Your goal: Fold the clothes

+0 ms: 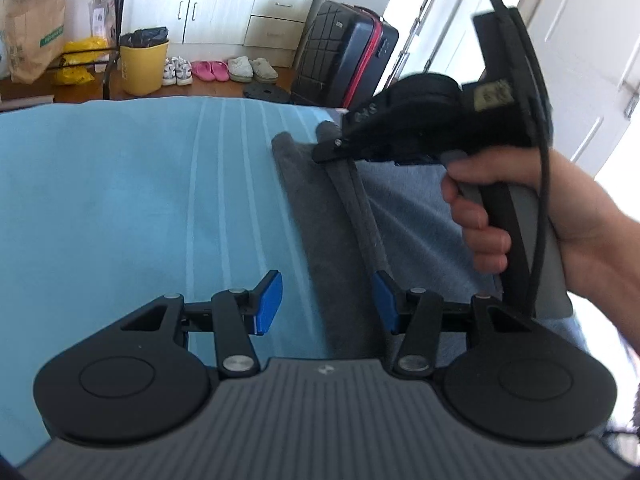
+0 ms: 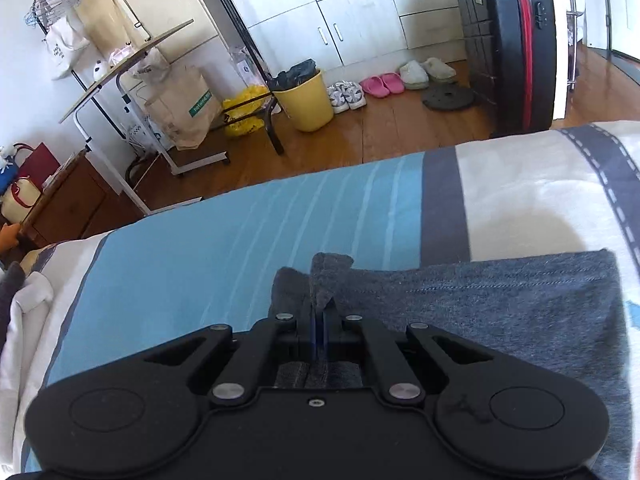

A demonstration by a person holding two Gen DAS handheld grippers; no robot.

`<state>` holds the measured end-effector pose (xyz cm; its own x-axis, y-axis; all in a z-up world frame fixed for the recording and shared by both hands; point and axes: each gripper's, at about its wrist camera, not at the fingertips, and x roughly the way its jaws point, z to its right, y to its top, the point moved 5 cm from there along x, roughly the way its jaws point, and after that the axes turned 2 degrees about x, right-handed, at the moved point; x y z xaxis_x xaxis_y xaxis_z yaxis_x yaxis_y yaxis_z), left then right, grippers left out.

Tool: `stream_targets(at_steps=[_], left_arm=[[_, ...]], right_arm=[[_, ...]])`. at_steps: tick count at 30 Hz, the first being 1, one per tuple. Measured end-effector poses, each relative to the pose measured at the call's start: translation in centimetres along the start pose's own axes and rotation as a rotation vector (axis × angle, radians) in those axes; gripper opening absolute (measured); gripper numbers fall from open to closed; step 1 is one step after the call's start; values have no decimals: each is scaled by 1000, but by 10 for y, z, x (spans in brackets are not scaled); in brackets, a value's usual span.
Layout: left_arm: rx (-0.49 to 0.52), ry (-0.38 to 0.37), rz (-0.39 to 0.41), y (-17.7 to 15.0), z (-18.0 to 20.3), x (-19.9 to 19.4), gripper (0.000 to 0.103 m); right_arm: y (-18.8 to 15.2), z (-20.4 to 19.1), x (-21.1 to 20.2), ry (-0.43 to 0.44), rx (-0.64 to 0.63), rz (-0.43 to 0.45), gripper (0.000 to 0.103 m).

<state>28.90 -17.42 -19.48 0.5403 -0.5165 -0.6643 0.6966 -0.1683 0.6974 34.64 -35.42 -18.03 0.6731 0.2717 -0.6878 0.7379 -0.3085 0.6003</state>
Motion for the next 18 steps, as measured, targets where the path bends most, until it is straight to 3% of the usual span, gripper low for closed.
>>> stream_targets(at_steps=[2, 3, 5, 6, 7, 11, 15, 18], left_arm=[[-12, 13, -12, -1, -4, 3, 49], [-30, 12, -15, 0, -8, 5, 49], [-66, 2, -15, 1, -13, 5, 49], [-78, -8, -8, 2, -14, 4, 49], [-90, -18, -2, 2, -16, 2, 49], [-131, -76, 40, 4, -16, -6, 53], [-277, -233, 31, 0, -14, -2, 58], [-232, -224, 7, -5, 1, 3, 56]], right_arm=[[-6, -1, -3, 83, 10, 11, 14], [-8, -1, -5, 146, 35, 15, 21], [-9, 1, -16, 267, 108, 15, 48], [-9, 2, -25, 301, 129, 26, 56], [-9, 2, -38, 317, 135, 39, 55], [-25, 11, -99, 238, 78, 56, 58], [-76, 36, -162, 73, -11, 19, 61], [-119, 56, -204, -32, -45, -56, 61]])
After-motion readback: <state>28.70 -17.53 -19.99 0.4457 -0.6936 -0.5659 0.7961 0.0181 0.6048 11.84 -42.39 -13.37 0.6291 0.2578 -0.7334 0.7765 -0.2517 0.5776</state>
